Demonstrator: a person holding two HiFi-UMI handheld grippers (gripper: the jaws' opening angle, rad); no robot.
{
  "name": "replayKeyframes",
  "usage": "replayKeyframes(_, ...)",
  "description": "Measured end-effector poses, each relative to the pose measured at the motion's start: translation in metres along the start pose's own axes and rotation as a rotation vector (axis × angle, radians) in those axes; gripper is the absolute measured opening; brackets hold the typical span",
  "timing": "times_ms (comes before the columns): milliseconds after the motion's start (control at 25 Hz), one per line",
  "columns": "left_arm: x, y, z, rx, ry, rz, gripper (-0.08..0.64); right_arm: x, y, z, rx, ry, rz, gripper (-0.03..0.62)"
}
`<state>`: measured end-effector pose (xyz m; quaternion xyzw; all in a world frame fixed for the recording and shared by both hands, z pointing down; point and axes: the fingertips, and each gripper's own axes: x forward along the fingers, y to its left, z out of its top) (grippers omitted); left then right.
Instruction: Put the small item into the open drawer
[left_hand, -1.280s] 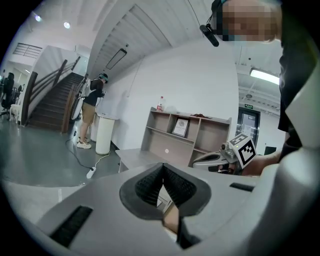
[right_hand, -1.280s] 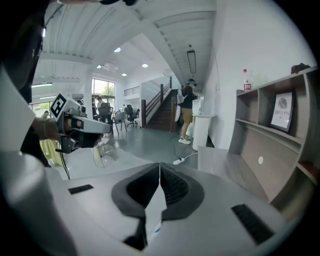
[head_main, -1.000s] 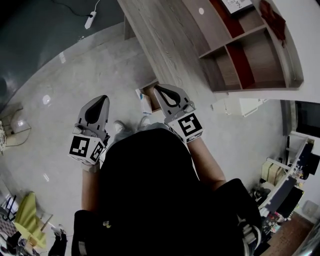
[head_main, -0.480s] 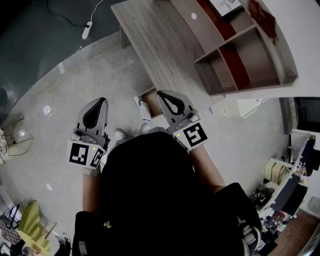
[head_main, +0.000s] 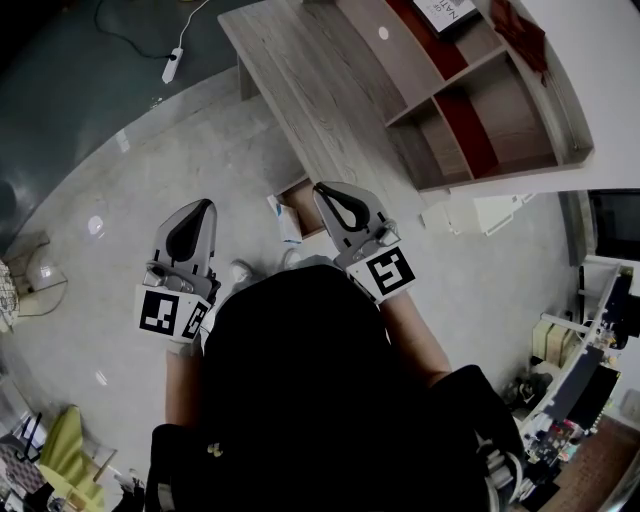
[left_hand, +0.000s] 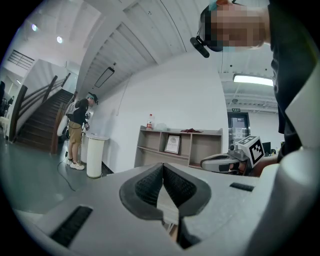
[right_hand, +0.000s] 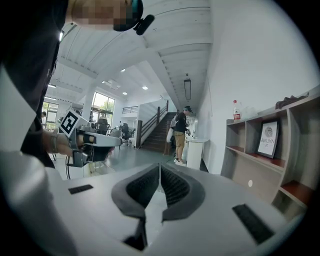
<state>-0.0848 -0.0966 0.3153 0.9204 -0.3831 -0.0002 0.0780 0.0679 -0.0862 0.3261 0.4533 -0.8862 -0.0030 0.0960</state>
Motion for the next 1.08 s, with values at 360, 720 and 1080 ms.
replayKeyframes(360,-0.005,0.0,-0.003,-0.003,0.009,0.002,0.003,0.002,0.008,-0.004,-0.027,0.025,0.018,0.015)
replayKeyframes(720,-0.01,-0.001,-0.007,-0.005,0.018,0.003,0.003,0.0,0.013,-0.007,-0.015,0.024,0.016,0.015)
replayKeyframes(1080,-0.014,0.003,-0.011,-0.012,0.021,0.006,0.003,0.002,0.015,-0.009,-0.012,0.027,0.011,0.017)
